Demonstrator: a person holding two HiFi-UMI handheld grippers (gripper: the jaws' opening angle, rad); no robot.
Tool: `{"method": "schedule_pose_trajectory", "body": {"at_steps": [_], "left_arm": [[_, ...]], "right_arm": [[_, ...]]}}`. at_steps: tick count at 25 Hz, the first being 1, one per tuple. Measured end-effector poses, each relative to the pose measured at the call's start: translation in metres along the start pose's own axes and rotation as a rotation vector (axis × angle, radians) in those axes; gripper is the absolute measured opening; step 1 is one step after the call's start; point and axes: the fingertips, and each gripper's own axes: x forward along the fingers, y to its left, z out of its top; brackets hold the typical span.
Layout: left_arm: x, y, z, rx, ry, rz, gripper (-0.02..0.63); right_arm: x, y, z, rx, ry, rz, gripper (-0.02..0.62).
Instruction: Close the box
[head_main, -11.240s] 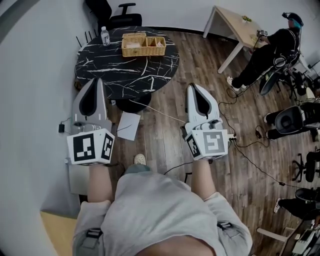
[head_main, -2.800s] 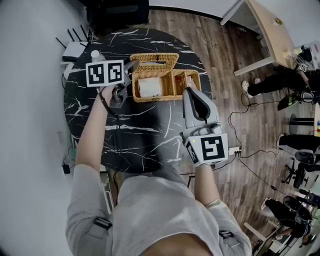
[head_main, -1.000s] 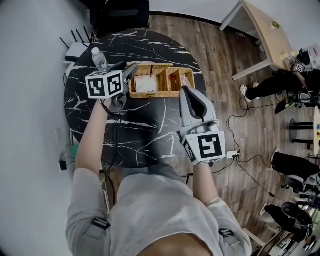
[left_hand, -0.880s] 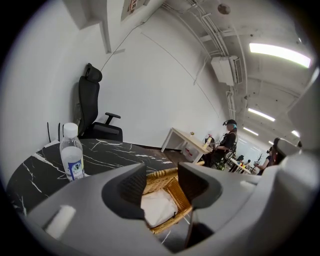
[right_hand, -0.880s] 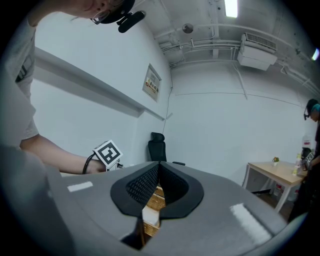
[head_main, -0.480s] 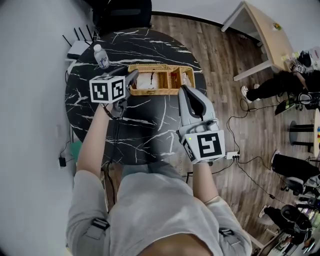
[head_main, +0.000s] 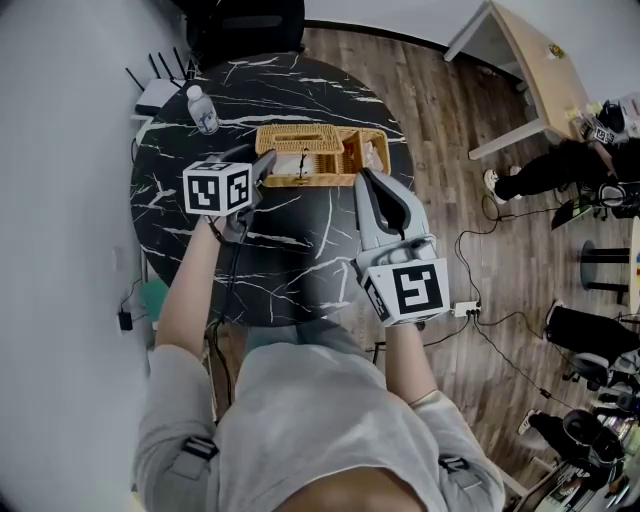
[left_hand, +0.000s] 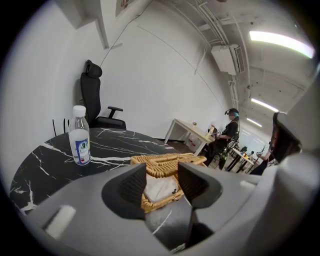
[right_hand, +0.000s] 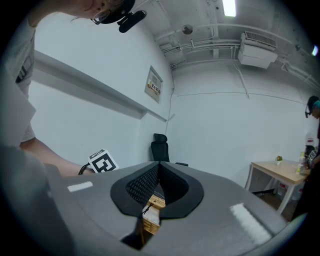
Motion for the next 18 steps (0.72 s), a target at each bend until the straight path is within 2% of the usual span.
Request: {"method": "schedule_pose_trajectory", "body": {"at_steps": [7, 11, 18], "left_arm": [[0.004, 0.012, -0.021, -0.046, 0.020, 0.047, 0.230], [0.011, 0.017, -0.036, -0.086, 0.046, 0.046, 0.230], [0.017, 0.023, -0.047, -0.105, 0.069, 0.056, 0.230]], "right_arm": [[-0.001, -0.002, -0.002, 0.003, 0.004, -0.005, 0.005], [0.000, -0.004, -0.004, 0.005, 0.007, -0.008, 0.005], [0.002, -0.008, -0.008, 0.010, 0.018, -0.013, 0.005]]}}
